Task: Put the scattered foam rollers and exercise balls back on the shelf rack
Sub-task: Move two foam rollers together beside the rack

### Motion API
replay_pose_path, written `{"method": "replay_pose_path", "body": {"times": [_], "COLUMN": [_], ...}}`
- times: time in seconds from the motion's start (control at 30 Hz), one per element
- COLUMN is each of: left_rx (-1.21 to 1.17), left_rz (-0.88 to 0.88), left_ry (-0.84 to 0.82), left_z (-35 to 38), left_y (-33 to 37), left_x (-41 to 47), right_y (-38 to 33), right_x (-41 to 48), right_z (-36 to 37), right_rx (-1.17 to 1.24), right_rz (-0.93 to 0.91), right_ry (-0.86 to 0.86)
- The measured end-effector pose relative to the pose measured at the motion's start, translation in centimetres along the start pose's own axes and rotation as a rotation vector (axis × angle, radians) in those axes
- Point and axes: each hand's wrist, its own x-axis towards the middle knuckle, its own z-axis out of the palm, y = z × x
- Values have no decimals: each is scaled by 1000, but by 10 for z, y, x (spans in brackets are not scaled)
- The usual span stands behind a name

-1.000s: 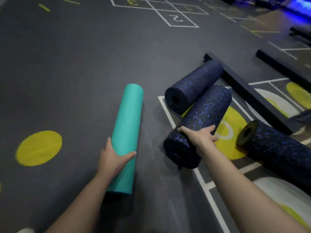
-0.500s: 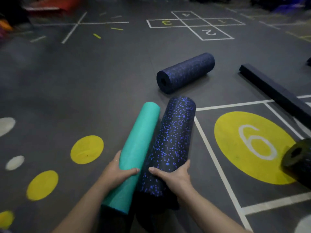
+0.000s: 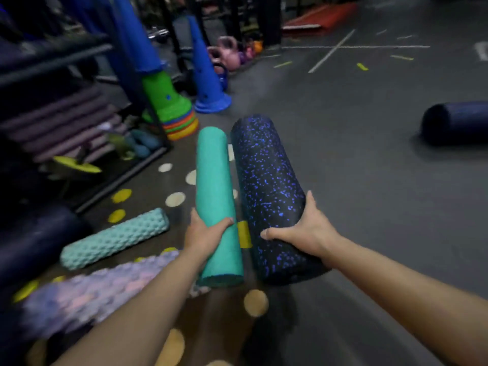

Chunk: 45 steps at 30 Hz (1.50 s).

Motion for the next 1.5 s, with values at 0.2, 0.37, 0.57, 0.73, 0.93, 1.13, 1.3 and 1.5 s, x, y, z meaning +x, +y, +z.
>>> {"method": "replay_pose_path", "body": {"times": [0.2, 0.37, 0.57, 0.73, 0.93, 1.13, 1.3, 1.5], "left_rx": [-509, -561, 284, 669, 750, 1138, 1180, 1140], "left_rz": [-110, -138, -195, 223, 436, 576, 514, 412], "left_ry": [370, 473, 553, 556, 86, -163, 127, 3], "left_z": [-116, -188, -197, -144, -10, 97, 141, 132], "left_y": [-36, -45, -50, -18, 59, 46, 58, 55], "left_x": [41, 52, 58, 58, 60, 75, 95, 91], "right_y": [-104, -163, -154, -85, -2, 74, 129, 91], "right_x": [26, 43, 69, 71, 63, 58, 80, 90], "right_z": [70, 110, 134, 115, 55, -17, -48, -62], "right_rx": [-482, -680, -827, -576, -671, -631, -494, -337], "right_rz": [-255, -398, -667, -535, -361, -140, -59, -43], "right_ry": [-138, -61, -8, -153, -166, -66, 117, 55]}}
